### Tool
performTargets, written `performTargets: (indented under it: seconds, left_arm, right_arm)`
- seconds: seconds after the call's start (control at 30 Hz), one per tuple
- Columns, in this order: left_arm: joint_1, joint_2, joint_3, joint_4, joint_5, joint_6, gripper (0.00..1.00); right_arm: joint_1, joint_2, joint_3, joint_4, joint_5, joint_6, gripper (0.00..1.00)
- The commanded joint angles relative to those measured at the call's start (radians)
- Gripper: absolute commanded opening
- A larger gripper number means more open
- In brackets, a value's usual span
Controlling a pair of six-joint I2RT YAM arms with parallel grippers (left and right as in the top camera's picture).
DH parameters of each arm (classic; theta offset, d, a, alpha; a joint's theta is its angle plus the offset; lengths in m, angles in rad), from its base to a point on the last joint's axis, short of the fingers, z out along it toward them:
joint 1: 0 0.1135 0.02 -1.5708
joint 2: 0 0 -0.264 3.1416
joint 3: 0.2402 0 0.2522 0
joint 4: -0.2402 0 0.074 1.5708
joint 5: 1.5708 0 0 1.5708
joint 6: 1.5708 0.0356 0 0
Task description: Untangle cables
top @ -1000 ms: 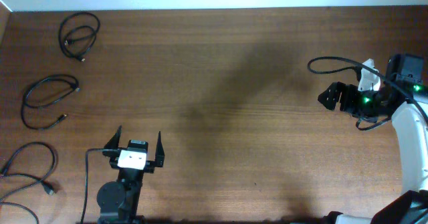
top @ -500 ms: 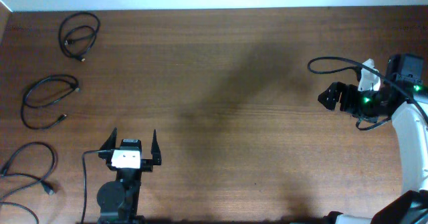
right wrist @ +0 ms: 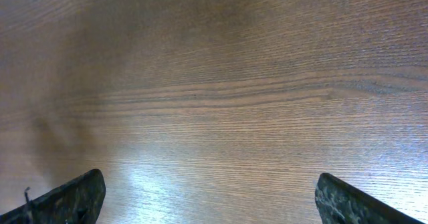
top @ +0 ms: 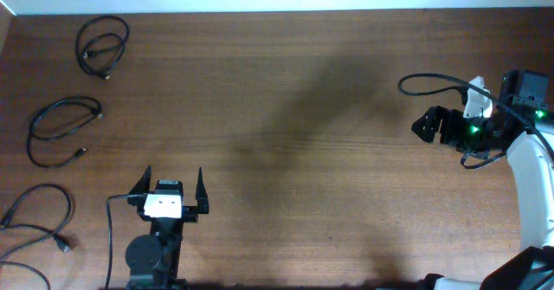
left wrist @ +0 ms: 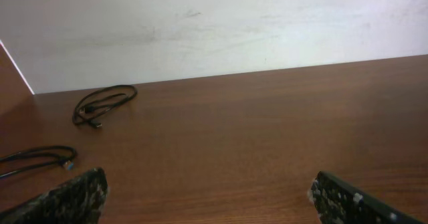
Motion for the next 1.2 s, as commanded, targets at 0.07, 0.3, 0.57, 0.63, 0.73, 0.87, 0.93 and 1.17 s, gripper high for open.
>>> performTargets:
  seconds: [0.07,0.3,0.57,0.63,0.73,0.87,0.93,1.17]
  left_arm:
    - [0.007,-0.009,-0.002,-0.01,-0.018,-0.009,0.99]
    - [0.007,-0.009,-0.002,-0.01,-0.018,-0.009,0.99]
    - [0.007,-0.009,-0.002,-0.01,-0.018,-0.009,0.99]
    - [0.007,-0.009,-0.002,-0.01,-0.018,-0.009,0.99]
    - [0.007,-0.009,-0.002,-0.01,-0.018,-0.009,0.99]
    - [0.007,-0.009,-0.002,-0.01,-0.018,-0.009,0.99]
    - [0.007,-0.009,-0.002,-0.01,-0.018,-0.009,0.99]
    - [0.007,-0.009,-0.002,-0.01,-0.018,-0.009,0.99]
  right_arm:
    - [-0.003,0.001,0.015,0.0,0.002,0.0,0.99]
    - [-0.003,0.001,0.015,0.0,0.002,0.0,0.99]
    - [-0.002,0.014,0.012,0.007,0.005,0.0,0.99]
    - [-0.003,0.016,0.009,0.01,0.01,0.0,0.99]
    - [-0.003,0.015,0.009,0.012,0.01,0.0,0.99]
    - [-0.003,0.014,0.009,0.011,0.012,0.0,0.99]
    - [-0.003,0.006,0.009,0.01,0.076,0.0,0.99]
    - [0.008,-0.062,0.005,0.047,0.103,-0.007,0.99]
